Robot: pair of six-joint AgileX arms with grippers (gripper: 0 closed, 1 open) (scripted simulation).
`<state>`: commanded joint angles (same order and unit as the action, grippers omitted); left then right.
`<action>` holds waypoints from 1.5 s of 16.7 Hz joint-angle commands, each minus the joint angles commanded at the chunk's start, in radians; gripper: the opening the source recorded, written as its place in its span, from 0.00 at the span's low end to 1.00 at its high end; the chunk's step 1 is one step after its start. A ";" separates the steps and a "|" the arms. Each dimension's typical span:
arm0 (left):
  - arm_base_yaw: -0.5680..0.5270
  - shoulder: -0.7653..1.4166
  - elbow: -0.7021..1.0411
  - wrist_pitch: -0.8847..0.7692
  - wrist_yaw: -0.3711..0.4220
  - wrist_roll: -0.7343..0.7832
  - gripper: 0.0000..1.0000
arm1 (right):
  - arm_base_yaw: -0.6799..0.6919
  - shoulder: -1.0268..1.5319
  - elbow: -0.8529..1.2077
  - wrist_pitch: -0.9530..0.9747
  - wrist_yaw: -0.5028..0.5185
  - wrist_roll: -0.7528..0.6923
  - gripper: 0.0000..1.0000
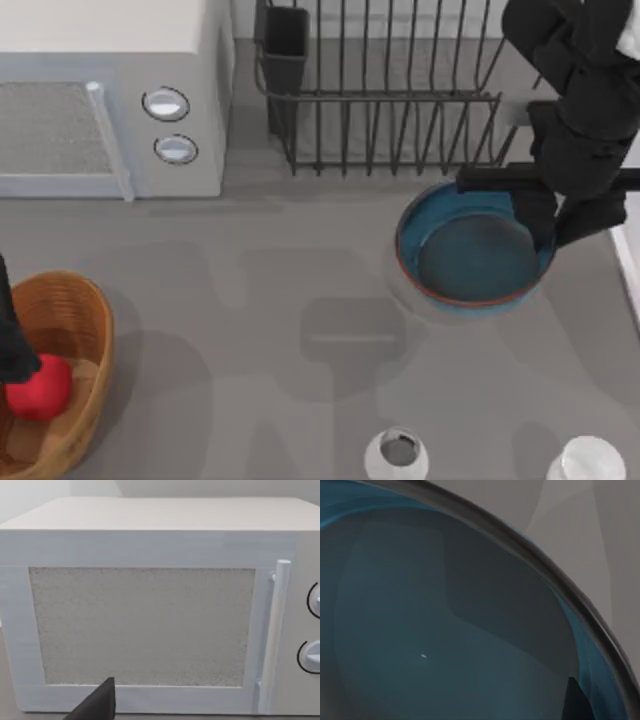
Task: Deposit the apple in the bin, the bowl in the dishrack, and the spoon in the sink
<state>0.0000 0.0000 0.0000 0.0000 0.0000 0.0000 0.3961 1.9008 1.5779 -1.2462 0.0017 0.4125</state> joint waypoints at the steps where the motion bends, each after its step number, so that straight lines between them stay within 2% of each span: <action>1: 0.000 0.000 0.000 0.000 0.000 0.000 1.00 | 0.002 0.004 -0.002 0.003 -0.001 0.001 0.00; 4: 0.000 0.000 0.000 0.000 0.000 0.000 1.00 | 0.025 -0.009 -0.002 0.036 0.033 -0.011 0.00; 7: 0.000 0.000 0.000 0.000 0.000 0.000 1.00 | 0.099 -0.055 -0.007 0.156 0.152 -0.051 0.00; 10: 0.000 0.000 0.000 0.000 0.000 0.000 1.00 | 0.206 -0.121 -0.025 0.360 0.330 -0.112 0.00; 17: 0.000 0.000 0.000 0.000 0.000 0.000 1.00 | 0.493 -0.321 -0.104 0.968 0.820 -0.290 0.00; 20: 0.000 0.000 0.000 0.000 0.000 0.000 1.00 | 0.589 -0.406 -0.128 1.140 0.980 -0.349 0.00; 22: 0.000 0.000 0.000 0.000 0.000 0.000 1.00 | 0.629 -0.446 -0.137 1.204 1.041 -0.373 0.00; 25: 0.000 0.000 0.000 0.000 0.000 0.000 1.00 | 0.642 -0.460 -0.140 1.223 1.060 -0.381 0.00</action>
<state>0.0000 0.0000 0.0000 0.0000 0.0000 0.0000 1.0378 1.4413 1.4375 -0.0235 1.0614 0.0315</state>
